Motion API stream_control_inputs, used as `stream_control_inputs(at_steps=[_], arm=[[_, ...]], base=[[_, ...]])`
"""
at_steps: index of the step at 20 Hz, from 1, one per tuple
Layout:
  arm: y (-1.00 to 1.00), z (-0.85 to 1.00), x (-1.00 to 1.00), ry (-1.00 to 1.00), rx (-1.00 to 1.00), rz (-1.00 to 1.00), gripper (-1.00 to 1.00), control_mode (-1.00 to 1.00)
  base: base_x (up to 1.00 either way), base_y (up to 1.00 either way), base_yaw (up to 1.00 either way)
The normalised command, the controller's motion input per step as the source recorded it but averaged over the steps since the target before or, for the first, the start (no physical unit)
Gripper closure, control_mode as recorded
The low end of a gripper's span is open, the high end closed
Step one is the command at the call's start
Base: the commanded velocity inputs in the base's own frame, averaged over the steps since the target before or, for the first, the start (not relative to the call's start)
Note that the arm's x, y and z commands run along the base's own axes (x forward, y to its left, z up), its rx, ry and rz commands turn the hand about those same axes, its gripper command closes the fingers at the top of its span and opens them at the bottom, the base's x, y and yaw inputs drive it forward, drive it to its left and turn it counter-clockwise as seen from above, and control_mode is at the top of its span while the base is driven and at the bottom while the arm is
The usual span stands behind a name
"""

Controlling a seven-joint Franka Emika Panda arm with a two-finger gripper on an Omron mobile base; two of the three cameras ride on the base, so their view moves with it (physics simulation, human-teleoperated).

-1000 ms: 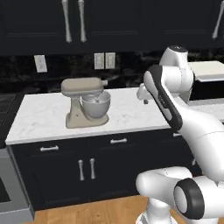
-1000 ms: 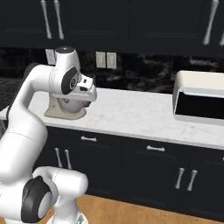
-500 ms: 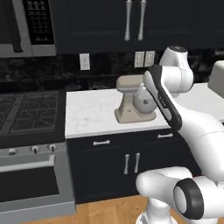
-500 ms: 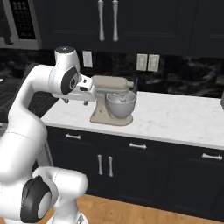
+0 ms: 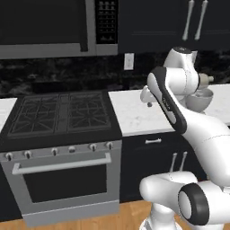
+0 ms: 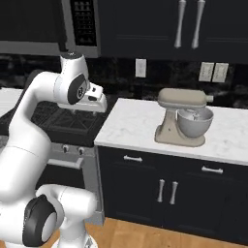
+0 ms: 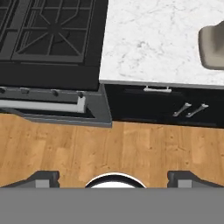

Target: Navigate to the electric kettle.

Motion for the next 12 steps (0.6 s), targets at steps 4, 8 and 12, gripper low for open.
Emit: stream_control_inputs(at_steps=[4,8,12], arm=[[0.0,0.0,0.0,0.0,0.0,0.0,-1.0,1.0],[0.0,0.0,0.0,0.0,0.0,0.0,-1.0,1.0],[0.0,0.0,0.0,0.0,0.0,0.0,-1.0,1.0]], base=[[-0.14,1.0,0.01],[-0.11,1.0,0.07],[-0.07,1.0,0.07]])
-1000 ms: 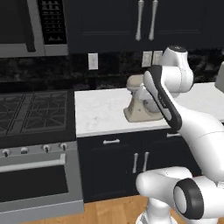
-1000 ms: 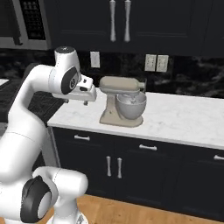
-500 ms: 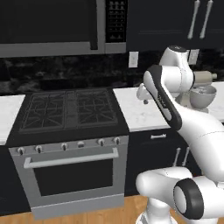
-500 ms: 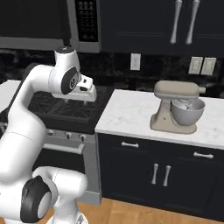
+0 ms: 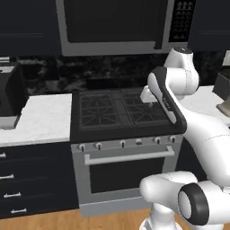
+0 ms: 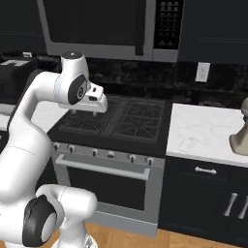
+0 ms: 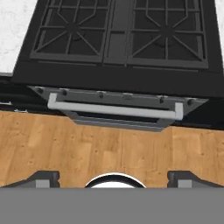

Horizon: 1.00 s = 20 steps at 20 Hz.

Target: Navigate to the electric kettle.

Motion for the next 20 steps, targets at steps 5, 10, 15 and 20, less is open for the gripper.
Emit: stream_control_inputs(at_steps=[5,10,15,20], arm=[[0.0,0.0,0.0,0.0,0.0,0.0,-1.0,1.0],[0.0,0.0,0.0,0.0,0.0,0.0,-1.0,1.0],[0.0,0.0,0.0,0.0,0.0,0.0,-1.0,1.0],[0.0,0.0,0.0,0.0,0.0,0.0,-1.0,1.0]], base=[[-0.04,1.0,0.06],[0.0,1.0,0.05],[0.0,1.0,0.07],[0.0,1.0,0.07]])
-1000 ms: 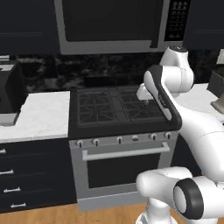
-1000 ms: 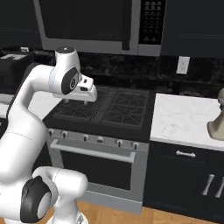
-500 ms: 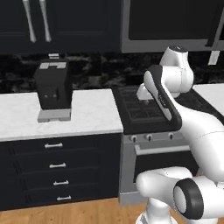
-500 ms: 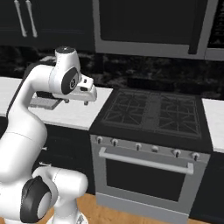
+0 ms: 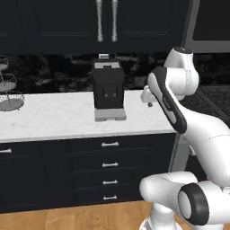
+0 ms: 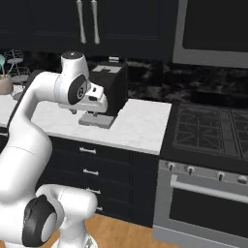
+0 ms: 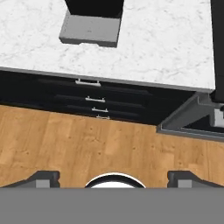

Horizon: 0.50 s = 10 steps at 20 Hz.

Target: Navigate to the electric kettle.

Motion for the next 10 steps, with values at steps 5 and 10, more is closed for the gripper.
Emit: stream_control_inputs(at_steps=[5,10], arm=[[0.0,0.0,0.0,0.0,0.0,0.0,-1.0,1.0],[0.0,0.0,0.0,0.0,0.0,0.0,-1.0,1.0]], base=[[0.0,1.0,0.17],[0.0,0.77,0.57]])
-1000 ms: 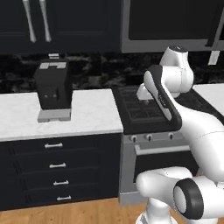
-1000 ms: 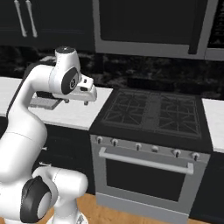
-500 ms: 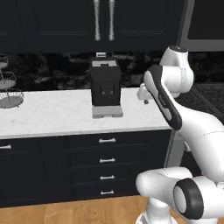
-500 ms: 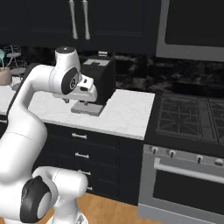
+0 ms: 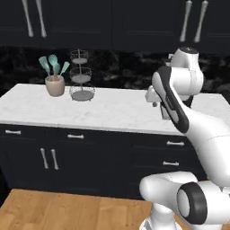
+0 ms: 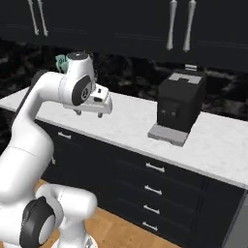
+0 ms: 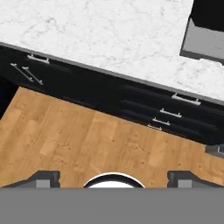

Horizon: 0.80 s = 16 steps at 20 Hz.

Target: Navigate to the electric kettle.

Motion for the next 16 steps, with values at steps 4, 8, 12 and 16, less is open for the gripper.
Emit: stream_control_inputs(at_steps=[4,8,12,16], arm=[[0.0,0.0,0.0,0.0,0.0,0.0,-1.0,1.0],[0.0,0.0,0.0,0.0,0.0,0.0,-1.0,1.0],[0.0,0.0,0.0,0.0,0.0,0.0,-1.0,1.0],[0.0,0.0,0.0,0.0,0.0,0.0,-1.0,1.0]], base=[[0.0,0.44,0.91],[0.0,0.22,1.0],[0.0,0.08,1.0],[0.0,0.03,1.0]])
